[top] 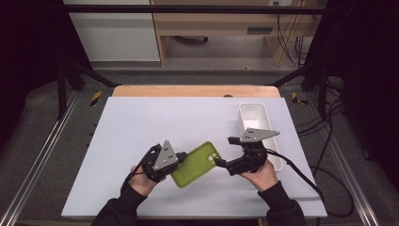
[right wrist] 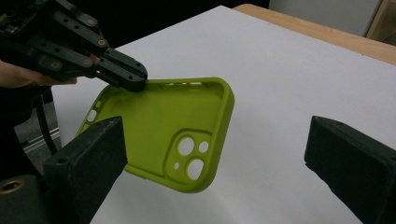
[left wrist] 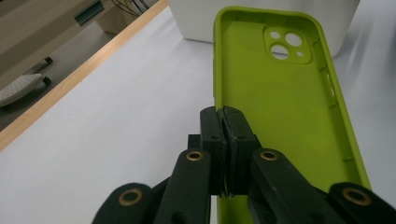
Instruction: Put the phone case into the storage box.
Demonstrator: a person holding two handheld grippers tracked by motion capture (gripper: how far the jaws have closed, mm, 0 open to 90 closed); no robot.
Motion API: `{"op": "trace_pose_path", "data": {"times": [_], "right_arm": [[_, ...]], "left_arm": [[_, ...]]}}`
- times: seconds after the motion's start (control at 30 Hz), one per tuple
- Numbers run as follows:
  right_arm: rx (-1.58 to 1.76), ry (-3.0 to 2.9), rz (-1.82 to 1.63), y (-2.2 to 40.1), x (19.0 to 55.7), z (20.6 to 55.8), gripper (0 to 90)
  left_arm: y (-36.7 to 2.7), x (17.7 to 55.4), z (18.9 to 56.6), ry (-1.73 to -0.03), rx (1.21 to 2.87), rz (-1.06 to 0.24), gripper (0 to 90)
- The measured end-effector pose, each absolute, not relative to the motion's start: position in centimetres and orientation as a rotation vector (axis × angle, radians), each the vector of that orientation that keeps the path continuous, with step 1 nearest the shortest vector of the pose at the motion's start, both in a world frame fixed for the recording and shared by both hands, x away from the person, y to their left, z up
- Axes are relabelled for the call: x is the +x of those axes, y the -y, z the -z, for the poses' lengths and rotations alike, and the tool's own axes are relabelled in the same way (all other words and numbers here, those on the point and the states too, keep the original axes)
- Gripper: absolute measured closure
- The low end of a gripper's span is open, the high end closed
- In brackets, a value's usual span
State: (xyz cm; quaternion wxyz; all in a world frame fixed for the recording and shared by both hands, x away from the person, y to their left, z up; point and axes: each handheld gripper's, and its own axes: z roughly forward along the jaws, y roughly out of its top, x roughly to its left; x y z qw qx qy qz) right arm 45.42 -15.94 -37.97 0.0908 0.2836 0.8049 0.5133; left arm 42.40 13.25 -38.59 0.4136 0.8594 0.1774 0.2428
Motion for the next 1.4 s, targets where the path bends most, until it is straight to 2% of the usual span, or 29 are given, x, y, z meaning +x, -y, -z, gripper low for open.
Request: {"op": "trace_pose_path", "data": {"times": [0.23,0.5,0.73,0.93,1.4], "right_arm": [[0.844,-2.436,-1.5,15.3,46.2,37.7,9.7],[0.882,-2.521,-1.505,15.0,47.2,37.9,19.1],[0.92,-2.606,-1.54,15.0,47.7,37.8,36.7],[0.98,-2.649,-1.543,15.1,48.2,37.8,48.2],[1.044,-2.702,-1.55,15.1,48.6,37.8,67.8]], "left_arm": [[-12.9,42.0,38.4,-0.415,2.16,-0.625,87.8],[-12.8,41.8,38.4,-0.404,2.158,-0.623,87.8],[-12.6,41.6,38.3,-0.394,2.153,-0.624,87.8],[-12.6,41.5,38.3,-0.387,2.151,-0.621,87.8],[-12.5,41.4,38.3,-0.367,2.148,-0.624,87.8]]}}
